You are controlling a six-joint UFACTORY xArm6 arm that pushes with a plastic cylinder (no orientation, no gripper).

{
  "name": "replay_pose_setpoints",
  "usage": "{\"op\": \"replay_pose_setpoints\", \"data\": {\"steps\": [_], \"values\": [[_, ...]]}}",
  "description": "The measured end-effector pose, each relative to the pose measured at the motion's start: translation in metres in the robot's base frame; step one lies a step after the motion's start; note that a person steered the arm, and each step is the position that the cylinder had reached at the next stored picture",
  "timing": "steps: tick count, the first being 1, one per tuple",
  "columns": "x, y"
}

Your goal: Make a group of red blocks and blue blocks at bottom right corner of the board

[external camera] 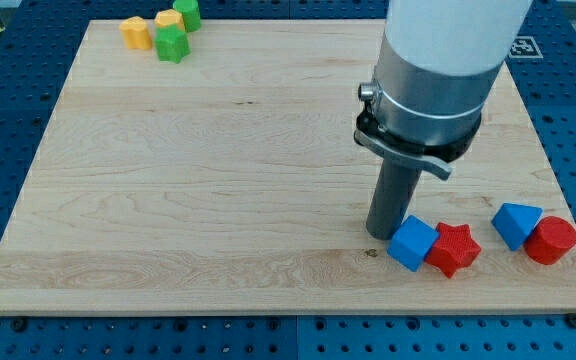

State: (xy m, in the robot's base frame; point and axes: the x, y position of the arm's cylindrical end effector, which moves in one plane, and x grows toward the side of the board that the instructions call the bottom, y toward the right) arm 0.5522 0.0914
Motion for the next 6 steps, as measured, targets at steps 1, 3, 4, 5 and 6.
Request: {"op": "replay_pose_setpoints", "data": {"steps": [1,3,4,5,6], "values": [[0.018,0.0],[0.036,-0.001],[0.047,-0.001],[0.059,0.001],[0.063,0.015]]}}
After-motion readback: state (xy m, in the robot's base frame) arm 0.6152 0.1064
